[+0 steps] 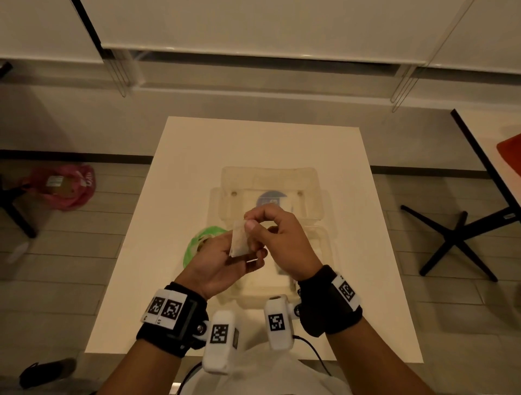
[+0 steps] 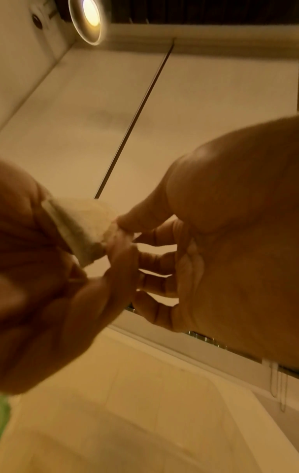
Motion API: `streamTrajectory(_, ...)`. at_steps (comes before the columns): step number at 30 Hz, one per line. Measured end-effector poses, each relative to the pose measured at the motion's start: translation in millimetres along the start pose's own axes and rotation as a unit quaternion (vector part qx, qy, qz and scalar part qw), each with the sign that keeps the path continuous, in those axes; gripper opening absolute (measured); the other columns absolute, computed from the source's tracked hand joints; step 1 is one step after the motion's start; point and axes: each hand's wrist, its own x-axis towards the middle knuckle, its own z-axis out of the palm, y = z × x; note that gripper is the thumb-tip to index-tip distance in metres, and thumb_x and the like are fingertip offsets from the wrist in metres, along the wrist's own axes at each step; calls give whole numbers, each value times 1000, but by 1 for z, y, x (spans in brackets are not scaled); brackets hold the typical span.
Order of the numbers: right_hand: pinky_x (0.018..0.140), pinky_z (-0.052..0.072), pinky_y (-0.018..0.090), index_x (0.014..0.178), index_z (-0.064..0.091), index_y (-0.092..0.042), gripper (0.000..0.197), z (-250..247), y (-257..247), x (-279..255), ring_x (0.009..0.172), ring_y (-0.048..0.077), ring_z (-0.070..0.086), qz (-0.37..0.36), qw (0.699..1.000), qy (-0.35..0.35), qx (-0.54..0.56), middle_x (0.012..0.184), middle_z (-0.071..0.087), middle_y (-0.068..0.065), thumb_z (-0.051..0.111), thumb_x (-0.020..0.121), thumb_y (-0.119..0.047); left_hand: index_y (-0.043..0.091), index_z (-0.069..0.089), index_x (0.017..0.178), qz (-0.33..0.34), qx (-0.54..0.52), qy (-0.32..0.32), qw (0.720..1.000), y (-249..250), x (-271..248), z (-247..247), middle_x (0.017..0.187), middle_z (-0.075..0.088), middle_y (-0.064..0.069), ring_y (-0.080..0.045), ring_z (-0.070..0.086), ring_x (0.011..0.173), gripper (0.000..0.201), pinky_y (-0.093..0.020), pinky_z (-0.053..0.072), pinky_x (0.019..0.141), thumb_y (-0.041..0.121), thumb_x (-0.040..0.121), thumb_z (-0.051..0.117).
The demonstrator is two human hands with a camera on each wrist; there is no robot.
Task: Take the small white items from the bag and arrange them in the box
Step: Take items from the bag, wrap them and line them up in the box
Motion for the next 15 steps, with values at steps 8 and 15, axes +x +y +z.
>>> streamTrajectory(8,64,41,14,77,64,-18,15,-12,8,3,66,0,52,-26,994,66,-87,71,61,-13,67,92,-14,16,65,83,157,280,110,941,6,2,-17,83,65,-1,-20,53,77,19,-33,41,72,33,92,67)
streamTrajectory(15,68,47,24,86,69,-18,6,-18,13,3,71,7,58,-23,996,46,-75,76,66,-10,72,88,-13,12,74,89,242,344,186,888,1,6,-14,79,73,2,-8,63,74,5,-19,49,70,10,91,70)
